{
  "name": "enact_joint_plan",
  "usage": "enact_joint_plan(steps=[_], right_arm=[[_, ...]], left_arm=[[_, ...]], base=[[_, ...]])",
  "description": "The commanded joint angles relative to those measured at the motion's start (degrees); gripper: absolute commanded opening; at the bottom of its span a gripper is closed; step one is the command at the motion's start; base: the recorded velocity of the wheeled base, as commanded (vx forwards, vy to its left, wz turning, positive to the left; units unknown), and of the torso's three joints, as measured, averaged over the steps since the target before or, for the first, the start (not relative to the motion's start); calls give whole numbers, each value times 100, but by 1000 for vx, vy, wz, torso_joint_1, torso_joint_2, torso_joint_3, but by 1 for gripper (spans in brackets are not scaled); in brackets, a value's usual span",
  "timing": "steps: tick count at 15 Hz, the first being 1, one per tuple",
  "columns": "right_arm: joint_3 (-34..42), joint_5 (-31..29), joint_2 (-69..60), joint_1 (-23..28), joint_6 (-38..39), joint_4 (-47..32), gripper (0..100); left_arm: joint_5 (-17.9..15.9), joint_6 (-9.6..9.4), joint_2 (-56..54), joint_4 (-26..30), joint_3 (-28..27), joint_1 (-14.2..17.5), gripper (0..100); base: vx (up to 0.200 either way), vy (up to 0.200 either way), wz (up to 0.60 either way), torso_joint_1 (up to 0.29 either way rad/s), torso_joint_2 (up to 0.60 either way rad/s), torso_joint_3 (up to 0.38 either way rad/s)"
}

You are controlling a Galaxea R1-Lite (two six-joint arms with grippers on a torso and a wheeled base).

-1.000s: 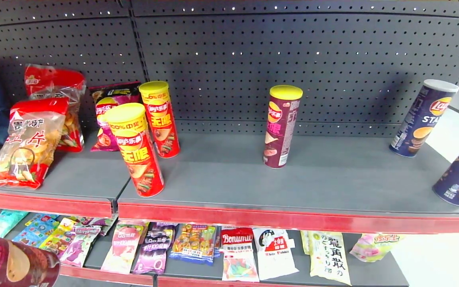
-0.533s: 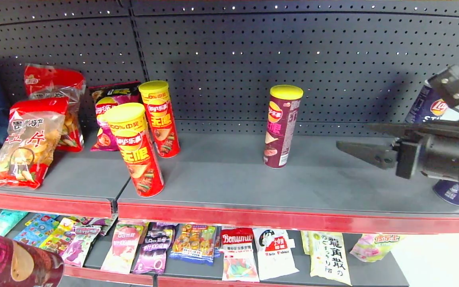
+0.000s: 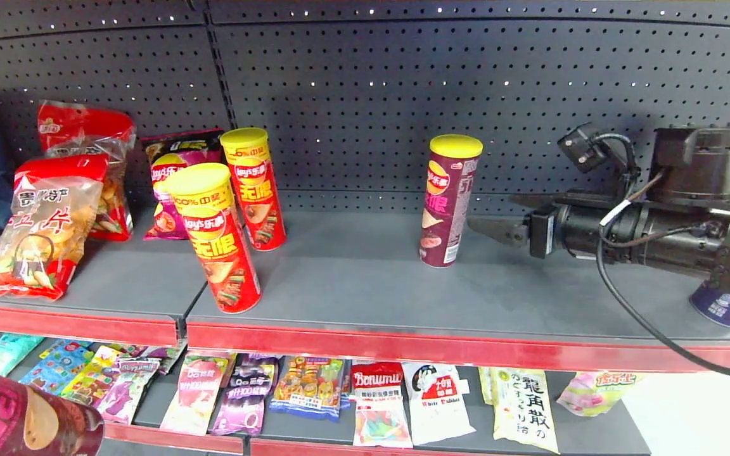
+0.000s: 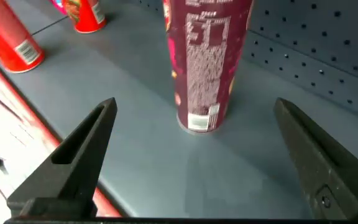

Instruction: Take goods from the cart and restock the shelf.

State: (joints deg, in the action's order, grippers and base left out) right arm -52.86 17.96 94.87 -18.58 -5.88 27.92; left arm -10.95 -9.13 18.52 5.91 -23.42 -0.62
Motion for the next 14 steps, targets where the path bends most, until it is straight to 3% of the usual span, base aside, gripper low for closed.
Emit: enact_joint_plan(steps=[1,14], right_arm=[[-286,41,366,-67,-1,3,100],[-1499,41,1254,-199,-28,12,100]], left_arm=[[5,-1,20,-2,-5,1,0],[93,-10,29,6,13,1,0]], base=[[0,0,0,0,0,0],[0,0,0,0,0,0]])
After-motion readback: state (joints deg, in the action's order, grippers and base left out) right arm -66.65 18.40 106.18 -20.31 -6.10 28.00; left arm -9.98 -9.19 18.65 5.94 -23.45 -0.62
